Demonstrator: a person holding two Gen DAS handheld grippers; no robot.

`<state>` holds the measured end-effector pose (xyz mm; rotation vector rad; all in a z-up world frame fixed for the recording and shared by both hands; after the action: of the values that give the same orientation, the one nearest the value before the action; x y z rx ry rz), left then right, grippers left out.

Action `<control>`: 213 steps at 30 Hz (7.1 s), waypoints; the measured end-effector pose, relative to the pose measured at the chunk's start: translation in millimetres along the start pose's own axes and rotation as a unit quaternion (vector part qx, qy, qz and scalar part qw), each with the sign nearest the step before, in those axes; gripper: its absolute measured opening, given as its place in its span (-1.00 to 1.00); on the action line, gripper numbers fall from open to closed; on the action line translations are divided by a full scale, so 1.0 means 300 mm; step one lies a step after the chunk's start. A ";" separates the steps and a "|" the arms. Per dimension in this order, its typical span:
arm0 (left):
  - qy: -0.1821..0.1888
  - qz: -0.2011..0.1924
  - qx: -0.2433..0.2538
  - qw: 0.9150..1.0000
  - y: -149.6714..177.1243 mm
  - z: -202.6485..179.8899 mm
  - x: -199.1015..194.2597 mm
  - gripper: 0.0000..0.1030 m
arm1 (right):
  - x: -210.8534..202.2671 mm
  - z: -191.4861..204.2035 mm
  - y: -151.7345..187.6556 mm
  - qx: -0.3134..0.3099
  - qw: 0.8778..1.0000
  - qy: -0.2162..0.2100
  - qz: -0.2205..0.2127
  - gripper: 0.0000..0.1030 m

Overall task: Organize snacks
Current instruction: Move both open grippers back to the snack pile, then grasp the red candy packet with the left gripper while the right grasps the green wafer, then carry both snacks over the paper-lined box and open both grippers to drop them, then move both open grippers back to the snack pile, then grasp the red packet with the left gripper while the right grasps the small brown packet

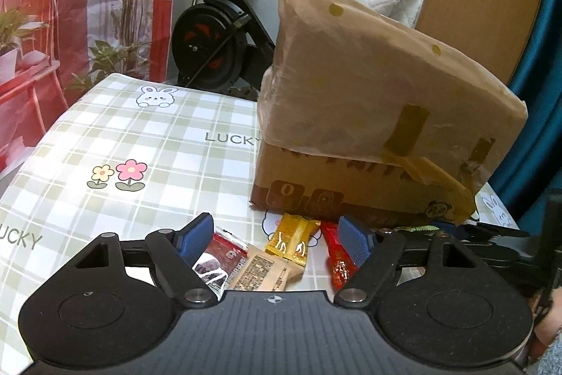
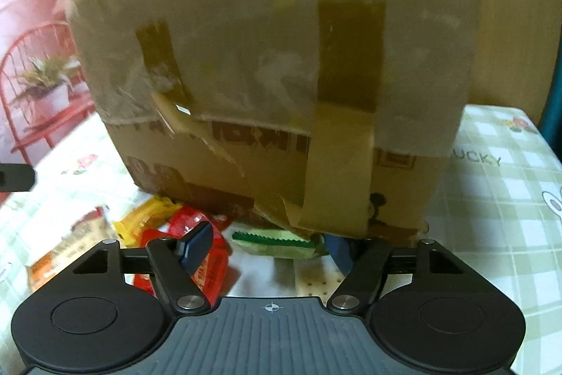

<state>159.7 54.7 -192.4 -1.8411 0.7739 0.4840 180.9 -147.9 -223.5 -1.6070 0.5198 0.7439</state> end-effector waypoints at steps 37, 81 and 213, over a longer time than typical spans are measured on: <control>-0.020 0.083 0.142 0.986 0.250 -0.212 0.348 0.10 | -0.174 -0.074 0.101 0.028 0.997 -0.045 -0.059 -0.12; 0.097 -0.187 0.098 0.973 -0.357 -0.391 -0.062 -0.63 | -0.450 -0.227 -0.456 -0.021 0.967 0.005 -0.252 -0.12; -0.068 0.046 0.075 0.994 0.238 -0.340 0.342 -0.04 | -0.046 -0.380 0.211 0.064 0.996 0.016 -0.060 -0.15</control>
<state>179.8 -87.3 -266.5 -1.6212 0.7832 0.5874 147.2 -271.7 -250.2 -1.5178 0.4790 0.5839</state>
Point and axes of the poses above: each gripper's, at about its wrist camera, not at the fingertips, and x roughly the way its jaws point, z to its left, y to its underside, the point moved 3 cm from there along x, roughly the way its jaws point, and after that the axes turned 15 degrees about -x, right-handed, at the moved point
